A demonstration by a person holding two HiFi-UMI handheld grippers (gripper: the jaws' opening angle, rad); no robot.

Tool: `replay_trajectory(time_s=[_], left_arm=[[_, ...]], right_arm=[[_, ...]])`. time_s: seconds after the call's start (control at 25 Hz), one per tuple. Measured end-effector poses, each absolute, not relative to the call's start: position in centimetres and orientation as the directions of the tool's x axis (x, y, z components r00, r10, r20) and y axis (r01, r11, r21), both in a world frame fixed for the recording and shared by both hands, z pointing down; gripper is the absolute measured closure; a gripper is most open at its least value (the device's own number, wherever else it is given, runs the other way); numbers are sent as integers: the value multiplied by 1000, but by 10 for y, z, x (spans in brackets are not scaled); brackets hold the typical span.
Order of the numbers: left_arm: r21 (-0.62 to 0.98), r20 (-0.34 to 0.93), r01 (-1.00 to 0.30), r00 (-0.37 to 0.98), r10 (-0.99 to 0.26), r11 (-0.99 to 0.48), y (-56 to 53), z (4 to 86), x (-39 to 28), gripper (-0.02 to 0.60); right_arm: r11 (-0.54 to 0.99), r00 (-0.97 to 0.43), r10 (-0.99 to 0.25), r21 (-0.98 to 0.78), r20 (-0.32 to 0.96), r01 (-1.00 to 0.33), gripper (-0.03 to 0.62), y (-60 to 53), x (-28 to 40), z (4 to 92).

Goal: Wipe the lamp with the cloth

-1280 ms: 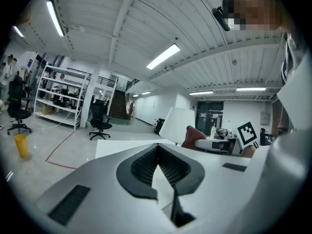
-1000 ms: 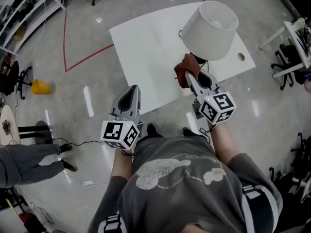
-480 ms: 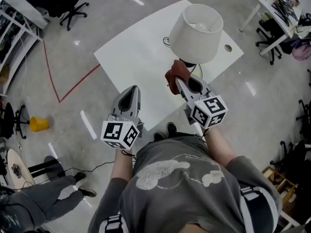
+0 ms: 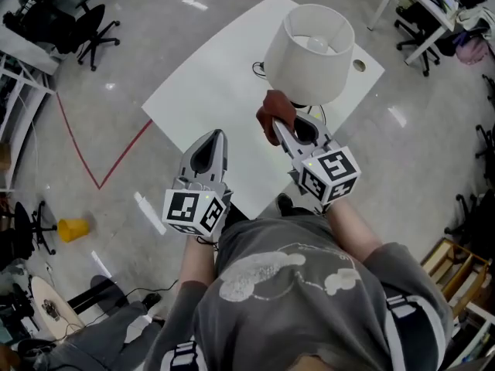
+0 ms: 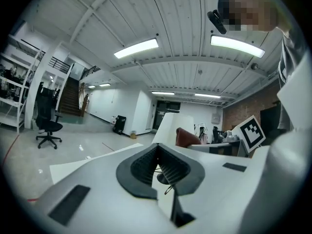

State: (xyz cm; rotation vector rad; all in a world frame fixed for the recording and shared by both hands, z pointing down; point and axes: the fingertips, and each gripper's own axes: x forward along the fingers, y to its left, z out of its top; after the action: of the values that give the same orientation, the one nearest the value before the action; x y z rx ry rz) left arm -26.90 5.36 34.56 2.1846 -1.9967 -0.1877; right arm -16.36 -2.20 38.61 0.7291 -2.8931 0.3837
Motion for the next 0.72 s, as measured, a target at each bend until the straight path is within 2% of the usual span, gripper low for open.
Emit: replay_trajectory(time_s=[0.4, 0.72], left_arm=[[193, 20, -922, 347, -938, -337, 6, 334, -323, 574], [151, -23, -869, 472, -881, -470, -38, 316, -344, 574]], right_arm=[[703, -739, -662, -236, 129, -671, 502, -44, -214, 347], [564, -610, -789, -308, 72, -766, 502, -68, -238, 318]])
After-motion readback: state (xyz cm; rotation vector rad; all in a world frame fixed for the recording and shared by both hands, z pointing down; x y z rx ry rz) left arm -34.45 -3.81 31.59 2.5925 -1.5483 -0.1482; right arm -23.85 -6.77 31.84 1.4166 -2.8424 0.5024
